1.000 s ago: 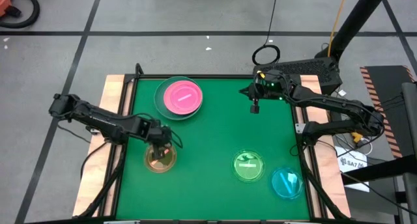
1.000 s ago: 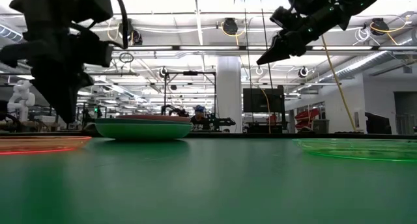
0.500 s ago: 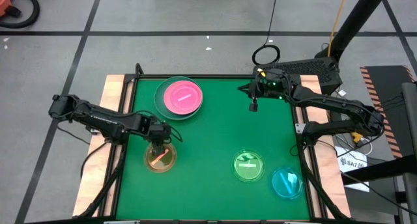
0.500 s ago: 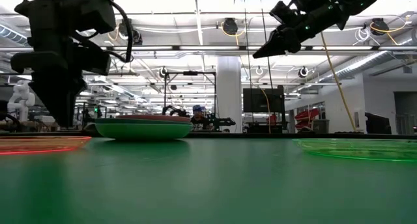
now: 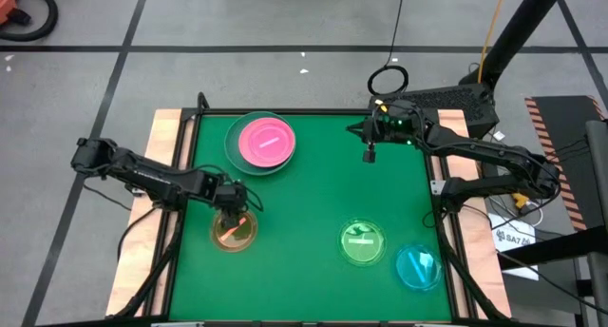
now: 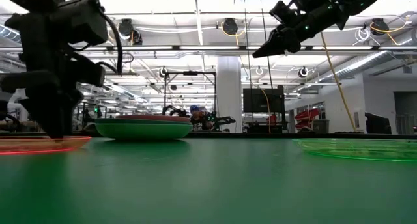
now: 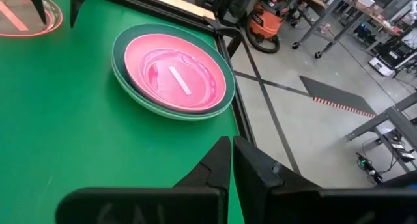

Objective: Stack plastic plates
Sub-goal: Stack the orange plate on top of the pink plate

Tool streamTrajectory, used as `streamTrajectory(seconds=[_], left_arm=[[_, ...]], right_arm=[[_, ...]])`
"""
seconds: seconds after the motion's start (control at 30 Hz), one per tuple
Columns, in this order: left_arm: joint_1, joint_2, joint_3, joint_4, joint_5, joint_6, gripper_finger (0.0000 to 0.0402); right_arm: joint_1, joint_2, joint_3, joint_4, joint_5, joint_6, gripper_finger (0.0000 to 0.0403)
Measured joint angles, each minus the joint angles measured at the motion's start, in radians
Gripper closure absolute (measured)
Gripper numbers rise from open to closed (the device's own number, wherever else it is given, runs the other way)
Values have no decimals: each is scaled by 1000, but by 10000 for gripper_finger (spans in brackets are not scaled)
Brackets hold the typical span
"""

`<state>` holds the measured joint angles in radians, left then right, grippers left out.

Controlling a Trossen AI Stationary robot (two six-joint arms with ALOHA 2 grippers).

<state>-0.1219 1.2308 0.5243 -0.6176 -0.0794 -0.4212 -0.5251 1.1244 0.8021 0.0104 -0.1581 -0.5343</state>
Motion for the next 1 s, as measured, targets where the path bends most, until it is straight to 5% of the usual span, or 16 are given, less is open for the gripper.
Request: streamTrajectory(seconds=[0.23,0.63,1.0], left_arm=[[-11,-1,-33,64,28,34,218],[-24,-1,-34,72,35,11,311],[-24,-1,-24,65,37,-11,349]], right_arm=[[0,0,0,0,0,0,392],[0,0,0,-8,0,14,392],[0,0,0,-8,0,6,392]])
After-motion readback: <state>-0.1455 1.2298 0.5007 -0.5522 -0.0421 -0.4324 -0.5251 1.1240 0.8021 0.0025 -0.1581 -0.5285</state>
